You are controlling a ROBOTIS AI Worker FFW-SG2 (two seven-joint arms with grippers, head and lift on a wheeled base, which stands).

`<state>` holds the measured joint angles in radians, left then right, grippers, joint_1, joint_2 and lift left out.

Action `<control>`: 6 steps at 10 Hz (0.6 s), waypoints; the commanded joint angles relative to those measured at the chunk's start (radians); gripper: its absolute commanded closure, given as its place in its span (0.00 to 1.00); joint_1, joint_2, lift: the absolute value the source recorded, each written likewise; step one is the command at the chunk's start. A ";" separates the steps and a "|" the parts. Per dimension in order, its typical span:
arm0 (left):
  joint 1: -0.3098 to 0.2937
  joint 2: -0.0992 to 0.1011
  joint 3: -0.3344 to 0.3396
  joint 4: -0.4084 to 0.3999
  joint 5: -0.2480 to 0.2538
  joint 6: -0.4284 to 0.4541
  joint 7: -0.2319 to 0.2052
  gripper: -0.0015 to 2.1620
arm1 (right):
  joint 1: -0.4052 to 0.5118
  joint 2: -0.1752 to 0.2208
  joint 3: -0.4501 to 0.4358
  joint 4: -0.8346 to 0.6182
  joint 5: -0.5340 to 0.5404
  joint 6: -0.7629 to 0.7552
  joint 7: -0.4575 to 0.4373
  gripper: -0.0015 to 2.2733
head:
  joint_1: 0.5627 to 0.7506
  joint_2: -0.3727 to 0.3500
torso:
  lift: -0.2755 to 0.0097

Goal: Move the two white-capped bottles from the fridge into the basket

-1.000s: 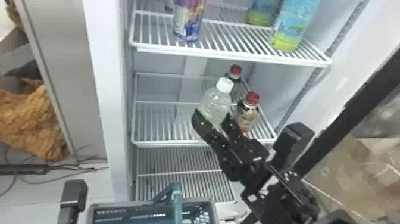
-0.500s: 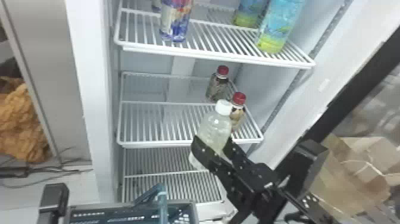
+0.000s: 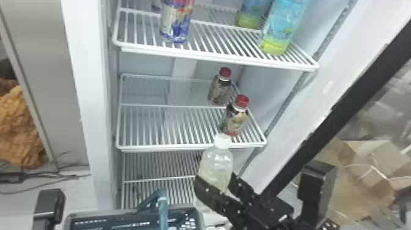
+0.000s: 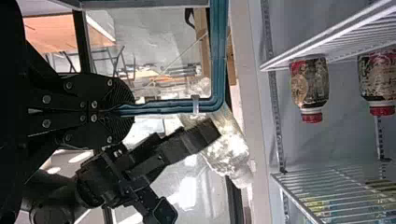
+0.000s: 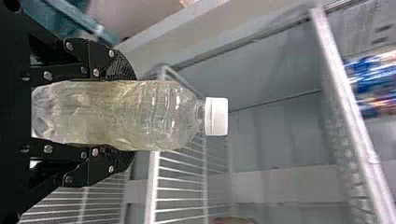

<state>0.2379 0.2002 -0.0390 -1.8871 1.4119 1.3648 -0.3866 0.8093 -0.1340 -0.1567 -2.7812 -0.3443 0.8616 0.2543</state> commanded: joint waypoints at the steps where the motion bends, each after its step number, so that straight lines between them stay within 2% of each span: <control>1: -0.002 0.001 -0.001 0.001 0.000 0.000 0.000 0.53 | 0.005 0.001 -0.013 -0.018 -0.019 0.115 0.005 0.33 | 0.70 0.03 | 0.05; 4: 0.000 0.001 -0.001 0.001 -0.004 0.002 0.000 0.53 | -0.014 0.002 -0.023 -0.023 -0.045 0.341 0.017 0.33 | 0.70 0.03 | 0.05; 6: -0.002 0.002 -0.001 0.001 -0.004 0.002 0.002 0.53 | -0.051 -0.004 -0.003 0.021 -0.058 0.407 0.019 0.33 | 0.70 0.03 | 0.05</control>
<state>0.2355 0.2020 -0.0404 -1.8862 1.4078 1.3670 -0.3850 0.7699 -0.1360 -0.1680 -2.7747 -0.3977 1.2473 0.2716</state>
